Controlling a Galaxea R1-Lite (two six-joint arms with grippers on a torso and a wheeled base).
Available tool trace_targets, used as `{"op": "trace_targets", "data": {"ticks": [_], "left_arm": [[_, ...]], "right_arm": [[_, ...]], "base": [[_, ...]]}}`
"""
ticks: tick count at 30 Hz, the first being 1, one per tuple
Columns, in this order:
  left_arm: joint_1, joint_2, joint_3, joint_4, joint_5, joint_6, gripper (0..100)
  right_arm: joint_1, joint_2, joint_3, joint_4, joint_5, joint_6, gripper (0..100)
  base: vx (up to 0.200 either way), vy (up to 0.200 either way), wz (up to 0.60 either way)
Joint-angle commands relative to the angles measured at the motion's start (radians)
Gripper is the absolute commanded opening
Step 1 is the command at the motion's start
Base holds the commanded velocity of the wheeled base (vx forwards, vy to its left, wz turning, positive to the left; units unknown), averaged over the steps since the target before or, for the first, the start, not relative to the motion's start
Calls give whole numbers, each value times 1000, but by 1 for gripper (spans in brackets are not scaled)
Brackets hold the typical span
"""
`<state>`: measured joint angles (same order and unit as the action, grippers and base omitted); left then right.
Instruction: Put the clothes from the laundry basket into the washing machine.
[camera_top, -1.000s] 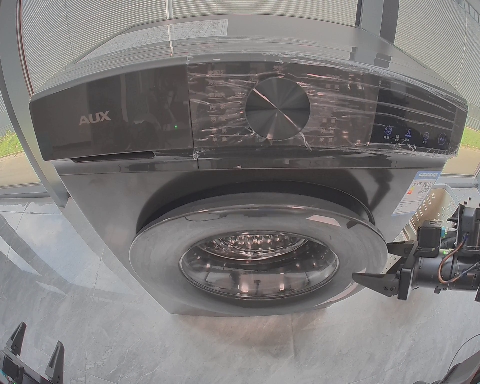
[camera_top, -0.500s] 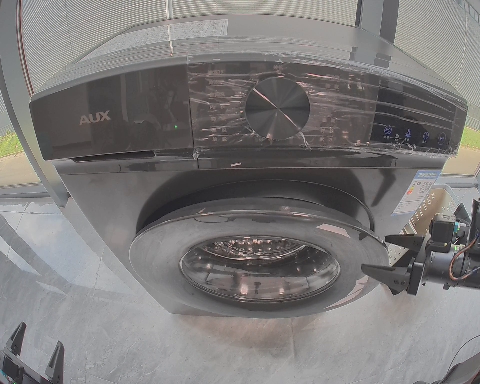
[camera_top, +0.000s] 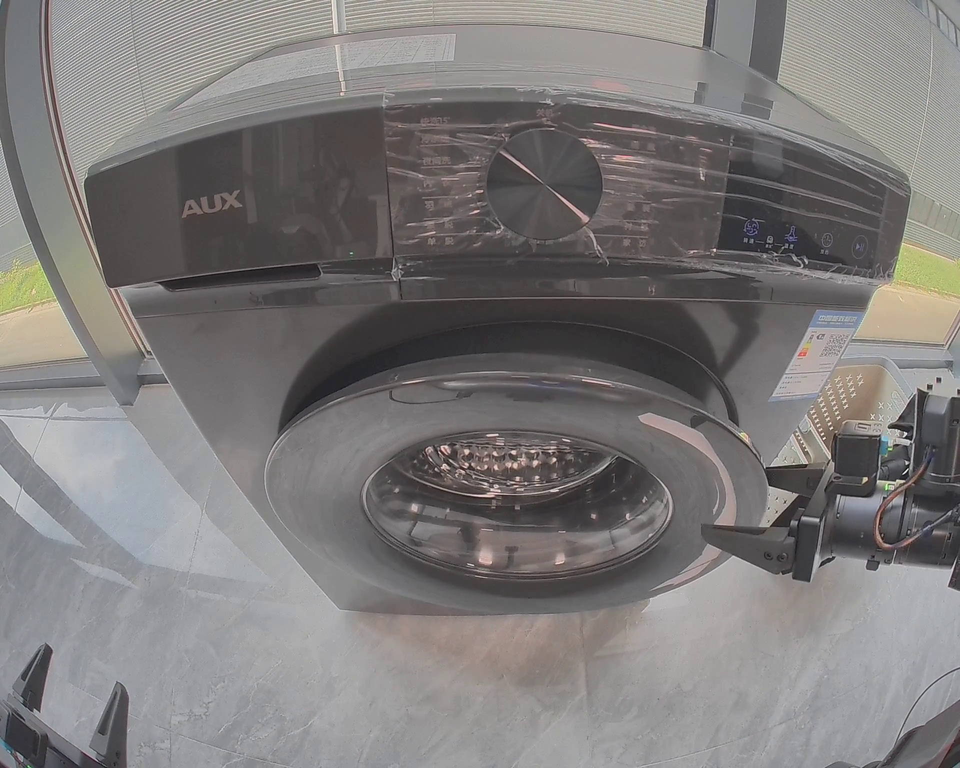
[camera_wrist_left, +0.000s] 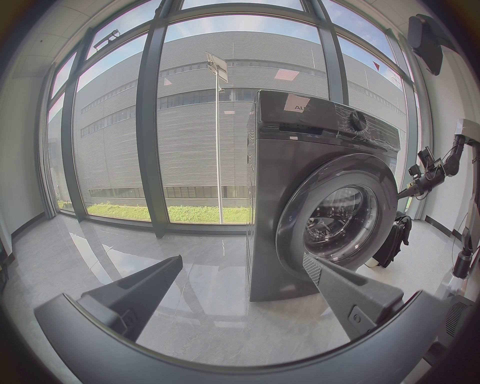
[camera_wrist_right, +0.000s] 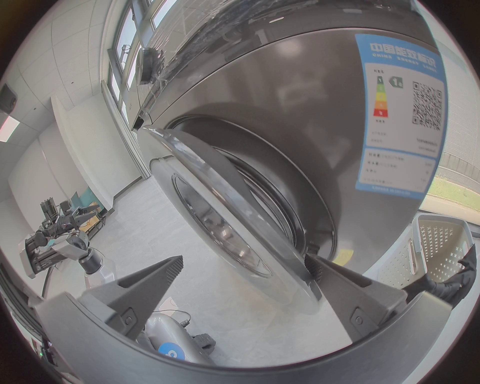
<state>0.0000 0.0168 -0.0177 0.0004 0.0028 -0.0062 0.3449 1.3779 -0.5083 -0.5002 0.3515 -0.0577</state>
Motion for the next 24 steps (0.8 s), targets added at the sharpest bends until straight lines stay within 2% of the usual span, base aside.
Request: {"op": "trace_targets", "data": {"ticks": [1, 6, 13, 22, 24], "left_arm": [[0, -17, 15, 0, 0, 0, 100], [0, -17, 15, 0, 0, 0, 100], [0, -17, 15, 0, 0, 2, 100], [0, -17, 15, 0, 0, 0, 100], [0, -17, 15, 0, 0, 0, 100]], "right_arm": [[2, -39, 54, 0, 3, -4, 100], [6, -108, 100, 8, 6, -4, 100], [2, -57, 56, -1, 4, -4, 100], [8, 43, 30, -63, -2, -5, 100], [20, 41, 39, -63, -3, -5, 100]], "base": [[0, 0, 0], [0, 0, 0], [0, 0, 0], [-200, 0, 0], [0, 0, 0]]}}
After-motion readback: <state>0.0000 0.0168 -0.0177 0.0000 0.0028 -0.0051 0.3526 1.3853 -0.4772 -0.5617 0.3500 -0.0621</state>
